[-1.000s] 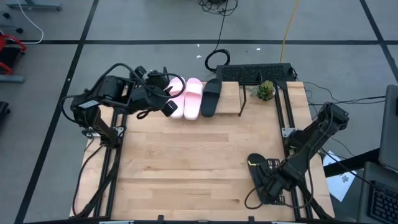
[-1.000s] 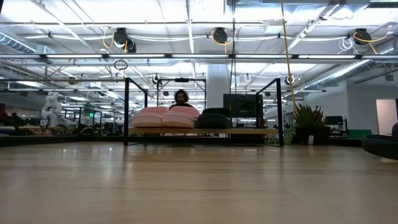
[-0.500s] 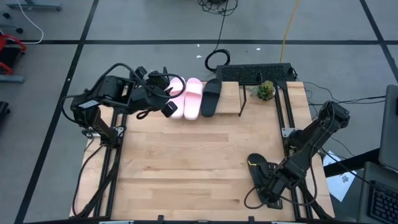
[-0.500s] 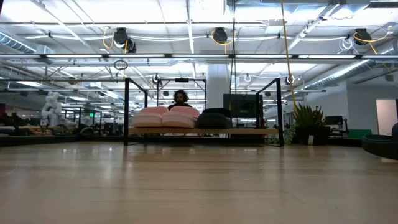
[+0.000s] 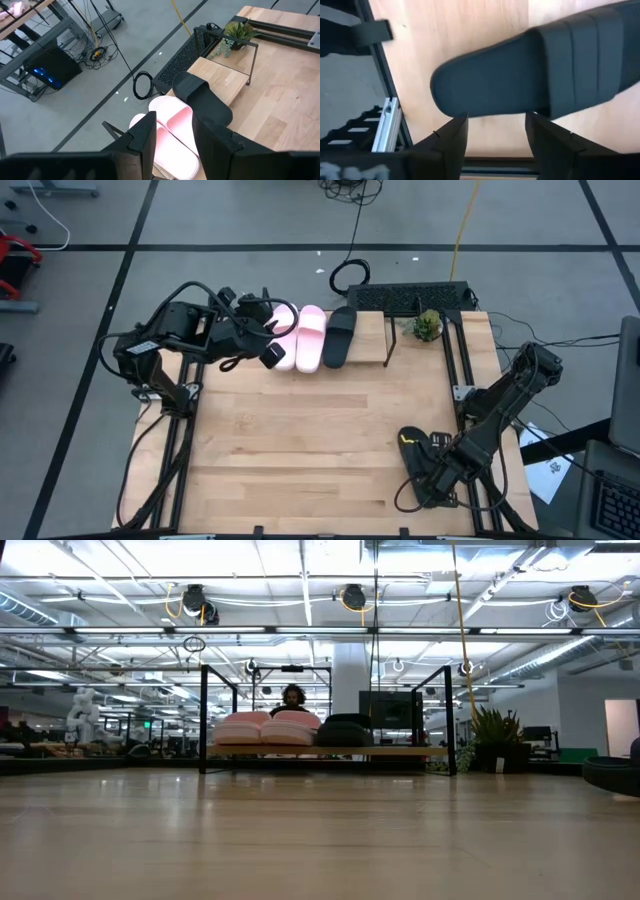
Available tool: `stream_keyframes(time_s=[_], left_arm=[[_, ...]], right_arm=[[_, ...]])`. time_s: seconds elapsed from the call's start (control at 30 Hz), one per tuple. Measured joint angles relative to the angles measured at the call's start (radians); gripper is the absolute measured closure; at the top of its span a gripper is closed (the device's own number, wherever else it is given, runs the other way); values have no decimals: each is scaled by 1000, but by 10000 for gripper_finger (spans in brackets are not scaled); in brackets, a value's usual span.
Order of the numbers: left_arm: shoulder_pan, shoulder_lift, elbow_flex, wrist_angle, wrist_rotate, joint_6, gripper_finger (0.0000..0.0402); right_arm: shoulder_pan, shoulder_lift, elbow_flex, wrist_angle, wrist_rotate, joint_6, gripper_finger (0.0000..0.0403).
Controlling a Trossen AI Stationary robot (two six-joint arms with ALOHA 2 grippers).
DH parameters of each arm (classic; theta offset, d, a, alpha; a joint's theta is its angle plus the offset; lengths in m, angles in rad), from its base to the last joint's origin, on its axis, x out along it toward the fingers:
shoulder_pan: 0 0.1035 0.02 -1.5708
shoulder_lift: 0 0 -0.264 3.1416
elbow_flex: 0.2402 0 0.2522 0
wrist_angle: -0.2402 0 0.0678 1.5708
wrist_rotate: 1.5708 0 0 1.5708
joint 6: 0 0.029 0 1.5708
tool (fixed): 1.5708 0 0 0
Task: Pick and place slides into the shelf
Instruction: Put the black slipper on the shelf
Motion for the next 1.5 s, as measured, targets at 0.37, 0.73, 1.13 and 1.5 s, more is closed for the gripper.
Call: stream_keyframes(time_s=[0.37,0.73,1.13,1.5], left_arm=[[0,0,0,0,0,-3,273],[0,0,0,0,0,-7,273],[0,0,0,0,7,-6,273],[0,0,0,1,-2,0,273]], right_arm=[[-1,-3,0,98,55,-37,195],[24,80,0,35,182,-91,195],[99,173,111,-197,437,-4,195],[99,243,100,-160,392,-30,195]])
